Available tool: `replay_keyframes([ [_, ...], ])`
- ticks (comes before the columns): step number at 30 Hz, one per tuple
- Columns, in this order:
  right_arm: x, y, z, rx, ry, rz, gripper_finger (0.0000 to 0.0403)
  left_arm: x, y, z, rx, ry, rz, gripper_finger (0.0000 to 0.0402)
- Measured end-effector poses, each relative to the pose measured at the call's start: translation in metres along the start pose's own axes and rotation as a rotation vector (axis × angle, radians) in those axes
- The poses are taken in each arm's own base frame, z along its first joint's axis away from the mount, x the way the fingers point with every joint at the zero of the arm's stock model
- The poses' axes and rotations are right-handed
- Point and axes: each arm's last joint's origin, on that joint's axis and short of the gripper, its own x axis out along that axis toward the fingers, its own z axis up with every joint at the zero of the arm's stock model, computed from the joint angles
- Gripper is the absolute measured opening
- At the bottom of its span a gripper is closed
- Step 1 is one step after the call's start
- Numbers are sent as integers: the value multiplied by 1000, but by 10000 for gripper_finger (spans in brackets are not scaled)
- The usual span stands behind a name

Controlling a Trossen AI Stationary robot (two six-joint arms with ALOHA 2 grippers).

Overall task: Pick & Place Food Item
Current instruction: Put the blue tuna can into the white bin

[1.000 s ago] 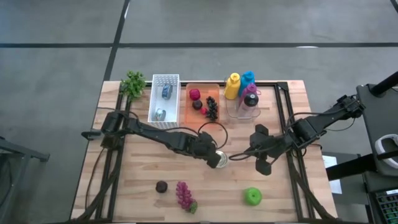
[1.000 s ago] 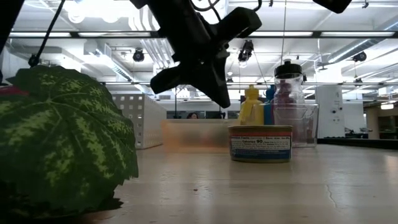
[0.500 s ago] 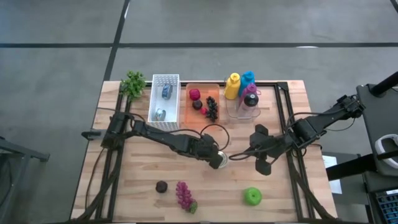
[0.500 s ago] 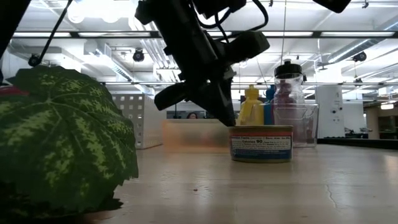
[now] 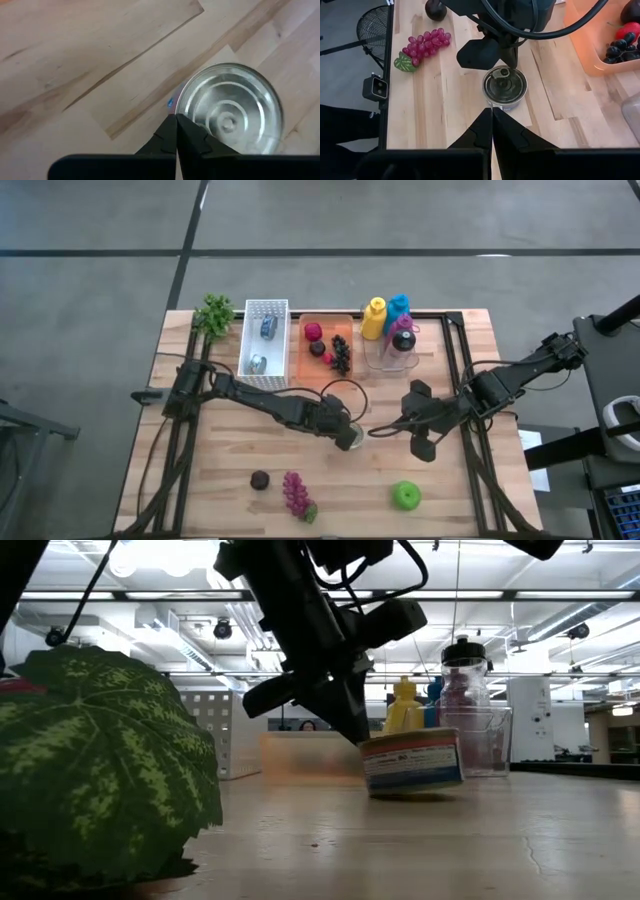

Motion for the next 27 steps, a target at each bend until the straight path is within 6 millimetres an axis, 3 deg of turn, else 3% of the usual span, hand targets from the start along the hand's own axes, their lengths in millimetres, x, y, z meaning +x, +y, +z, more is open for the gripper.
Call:
replay_keyframes([
  [27, 0, 1, 2, 13, -15, 12, 8, 2, 10, 0, 43, 1, 93, 2],
])
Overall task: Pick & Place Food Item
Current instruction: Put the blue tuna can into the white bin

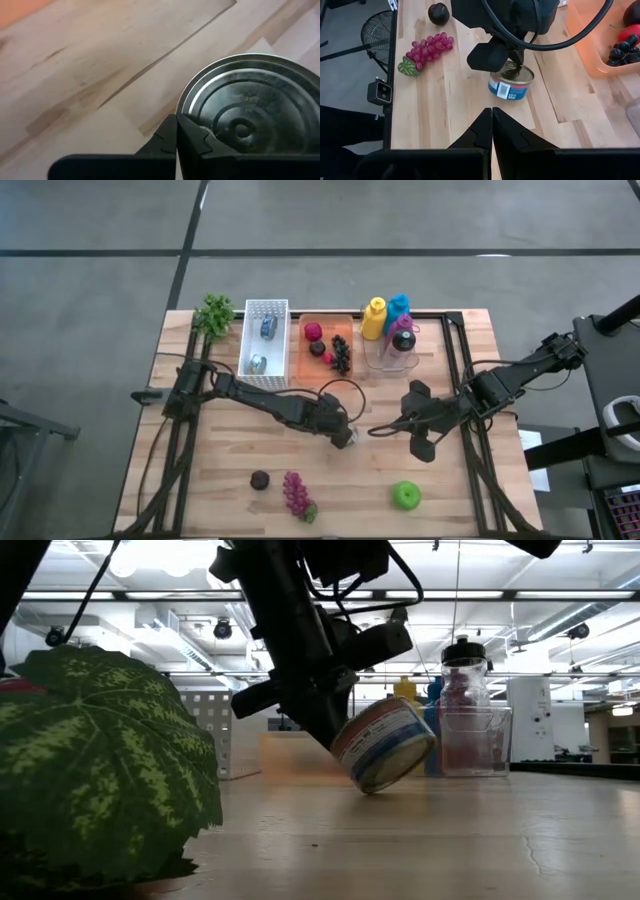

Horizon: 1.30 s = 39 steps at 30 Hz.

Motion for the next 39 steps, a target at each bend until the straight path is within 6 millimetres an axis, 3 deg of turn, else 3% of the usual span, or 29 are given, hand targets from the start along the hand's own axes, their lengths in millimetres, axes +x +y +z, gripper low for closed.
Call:
replay_keyframes([
  [26, 0, 1, 2, 13, -18, 14, 8, 13, 21, -13, 9, 70, 85, 3],
  [39, 0, 1, 2, 13, -19, 13, 8, -17, 25, -3, 2, 65, 69, 3],
])
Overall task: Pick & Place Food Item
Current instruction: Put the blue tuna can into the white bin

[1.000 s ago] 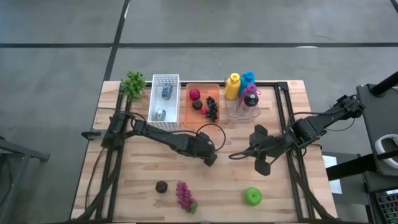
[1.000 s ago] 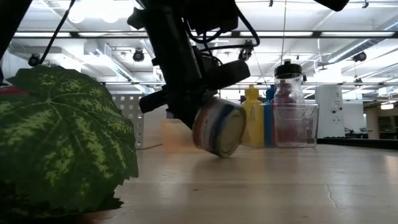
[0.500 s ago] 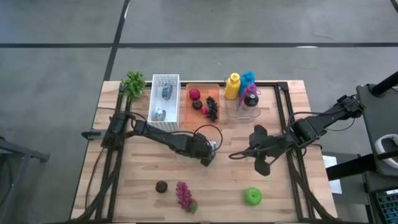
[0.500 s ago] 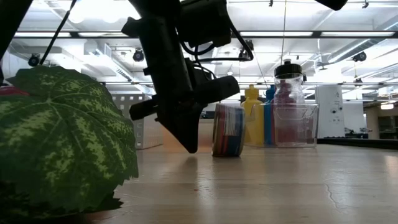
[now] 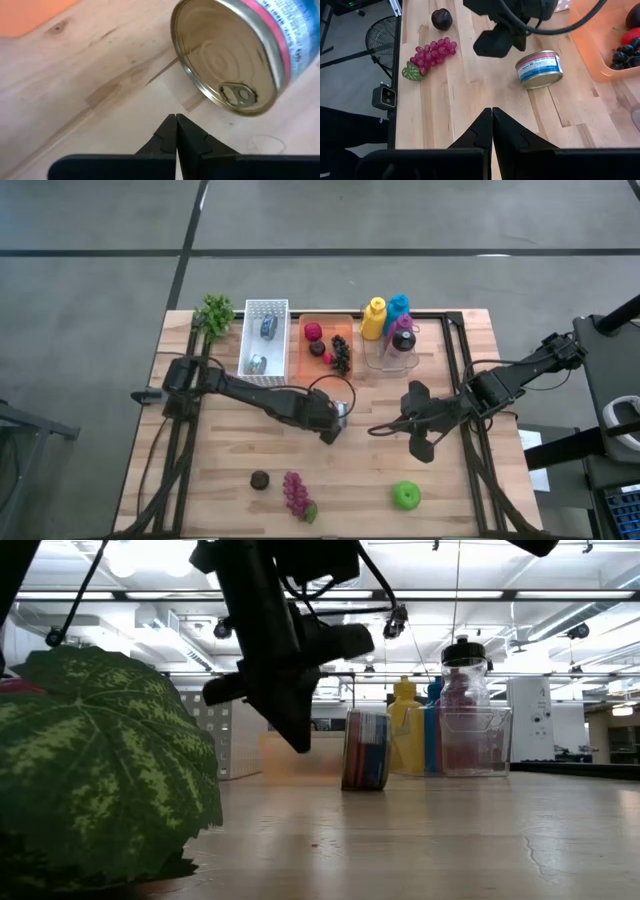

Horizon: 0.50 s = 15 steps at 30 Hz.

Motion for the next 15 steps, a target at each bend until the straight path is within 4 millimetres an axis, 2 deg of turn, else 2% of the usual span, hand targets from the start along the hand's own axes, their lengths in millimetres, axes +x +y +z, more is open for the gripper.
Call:
replay_keyframes([
  [6, 0, 0, 0, -1, 2, -2, 8, -25, 7, 4, -20, 8, -2, 3],
  [15, 0, -1, 0, 40, -7, -25, 8, -88, 20, 13, -151, -45, -106, 3],
])
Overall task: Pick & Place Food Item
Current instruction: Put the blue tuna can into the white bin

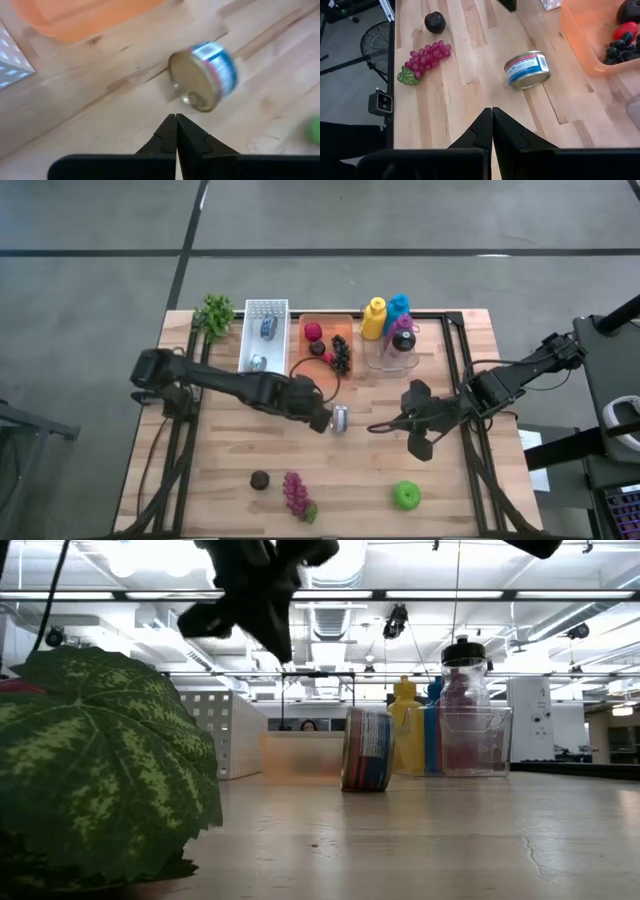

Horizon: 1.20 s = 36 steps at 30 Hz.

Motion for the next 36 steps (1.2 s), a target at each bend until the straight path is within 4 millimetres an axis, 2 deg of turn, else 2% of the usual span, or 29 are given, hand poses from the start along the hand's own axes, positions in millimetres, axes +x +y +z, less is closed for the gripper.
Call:
replay_keyframes([
  [6, -2, -3, -4, -58, 32, -22, 8, -17, -3, -2, -32, -30, -58, 3],
  [18, -27, -8, -18, -145, 20, 1, 8, -26, -20, -21, -147, -41, -167, 3],
  [25, -25, -13, -33, -166, 35, -9, 8, -34, -30, -21, -137, -81, -222, 1],
  [31, -20, -16, -39, -134, 19, 4, 8, -47, -39, -13, -57, -158, -256, 1],
  [36, -15, -17, -41, -103, 28, -5, 8, -50, -40, -12, -12, -186, -255, 0],
])
